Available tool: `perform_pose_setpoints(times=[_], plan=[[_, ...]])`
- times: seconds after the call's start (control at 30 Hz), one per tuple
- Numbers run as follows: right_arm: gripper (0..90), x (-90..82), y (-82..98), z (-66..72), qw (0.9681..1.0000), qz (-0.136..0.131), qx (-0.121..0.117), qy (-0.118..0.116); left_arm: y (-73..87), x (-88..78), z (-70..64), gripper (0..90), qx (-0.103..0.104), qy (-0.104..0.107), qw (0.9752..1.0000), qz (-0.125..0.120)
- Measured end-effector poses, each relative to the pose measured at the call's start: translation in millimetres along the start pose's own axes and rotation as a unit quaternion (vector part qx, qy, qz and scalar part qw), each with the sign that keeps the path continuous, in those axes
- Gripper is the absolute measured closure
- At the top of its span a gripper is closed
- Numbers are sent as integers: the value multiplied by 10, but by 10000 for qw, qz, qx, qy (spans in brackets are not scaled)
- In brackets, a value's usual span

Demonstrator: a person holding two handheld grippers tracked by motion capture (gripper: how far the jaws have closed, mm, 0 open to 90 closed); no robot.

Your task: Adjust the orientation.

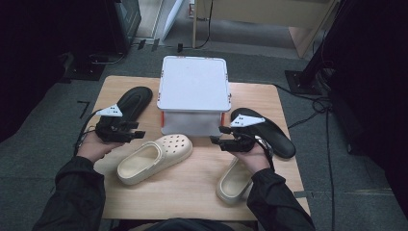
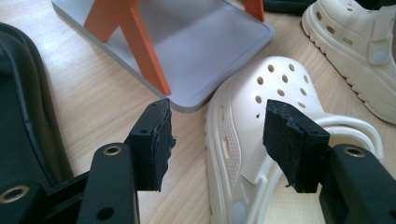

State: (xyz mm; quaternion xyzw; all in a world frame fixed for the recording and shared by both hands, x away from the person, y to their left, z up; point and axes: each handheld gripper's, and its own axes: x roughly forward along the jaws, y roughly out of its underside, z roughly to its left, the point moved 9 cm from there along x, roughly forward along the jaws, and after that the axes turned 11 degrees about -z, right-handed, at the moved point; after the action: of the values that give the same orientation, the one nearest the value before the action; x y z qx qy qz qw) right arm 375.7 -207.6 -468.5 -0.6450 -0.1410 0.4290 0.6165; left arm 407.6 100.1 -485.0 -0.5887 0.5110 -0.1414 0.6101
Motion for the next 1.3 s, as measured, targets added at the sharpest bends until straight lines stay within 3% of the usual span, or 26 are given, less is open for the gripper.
perform_pose_setpoints(times=[0.07,0.37,0.7,1.0,1.3], plan=[[424,19,4,9,10000,32,-66,-3,37,-43,-16,430,5,22,10000,13],[421,37,-8,-26,9999,68,86,33,170,-137,-124,437,128,148,9998,35],[421,81,-10,-20,9999,107,76,9,233,13,-208,438,56,420,9990,119],[421,92,-4,-15,9999,130,76,9,254,112,-280,468,163,602,9979,144],[421,106,0,9,9999,149,59,-10,355,269,-301,531,282,719,9964,360]])
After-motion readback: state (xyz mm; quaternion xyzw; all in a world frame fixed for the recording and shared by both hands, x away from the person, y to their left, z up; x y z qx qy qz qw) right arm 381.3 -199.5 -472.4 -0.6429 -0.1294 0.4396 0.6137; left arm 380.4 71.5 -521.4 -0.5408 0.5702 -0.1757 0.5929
